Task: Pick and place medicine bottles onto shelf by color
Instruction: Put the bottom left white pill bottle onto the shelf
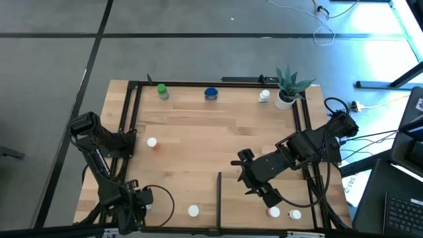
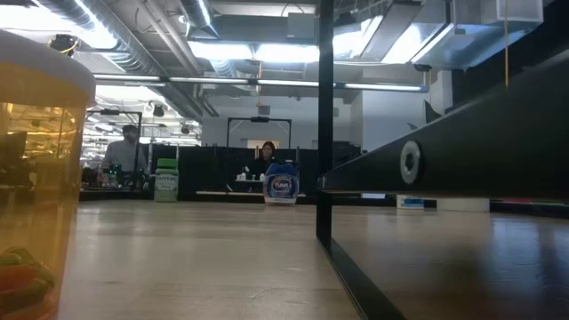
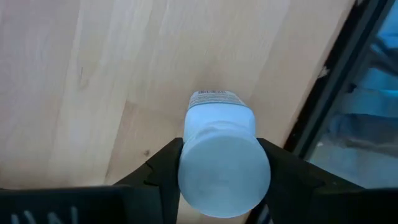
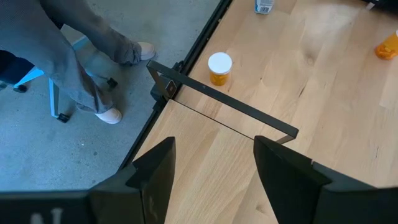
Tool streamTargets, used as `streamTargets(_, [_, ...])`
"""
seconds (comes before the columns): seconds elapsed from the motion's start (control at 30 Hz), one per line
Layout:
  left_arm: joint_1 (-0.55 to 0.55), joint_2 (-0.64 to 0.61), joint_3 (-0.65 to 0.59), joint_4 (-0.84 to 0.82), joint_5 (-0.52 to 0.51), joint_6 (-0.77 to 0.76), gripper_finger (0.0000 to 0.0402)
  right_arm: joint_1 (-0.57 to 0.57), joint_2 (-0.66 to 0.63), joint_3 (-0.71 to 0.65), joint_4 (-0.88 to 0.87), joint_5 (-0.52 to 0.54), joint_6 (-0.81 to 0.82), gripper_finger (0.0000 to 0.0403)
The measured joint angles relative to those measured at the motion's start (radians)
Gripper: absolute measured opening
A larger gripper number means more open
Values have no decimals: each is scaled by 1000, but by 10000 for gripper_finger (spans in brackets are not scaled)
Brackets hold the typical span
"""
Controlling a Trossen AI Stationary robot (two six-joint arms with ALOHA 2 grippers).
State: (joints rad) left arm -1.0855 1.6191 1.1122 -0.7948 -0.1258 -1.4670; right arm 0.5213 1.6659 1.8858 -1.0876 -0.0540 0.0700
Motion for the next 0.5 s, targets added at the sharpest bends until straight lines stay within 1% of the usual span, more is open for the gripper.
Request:
streamTargets(0.13, [37, -34, 0, 1, 15, 0, 165, 0, 0, 0, 0, 0, 0, 218])
streamTargets(0.3, [83, -106, 12, 0, 12, 4, 165, 0, 0, 0, 0, 0, 0, 218])
streamTargets(0.4, [115, -143, 43, -13, 12, 47, 165, 0, 0, 0, 0, 0, 0, 218])
streamTargets(0.5, [147, -179, 86, -62, 4, 107, 165, 0, 0, 0, 0, 0, 0, 218])
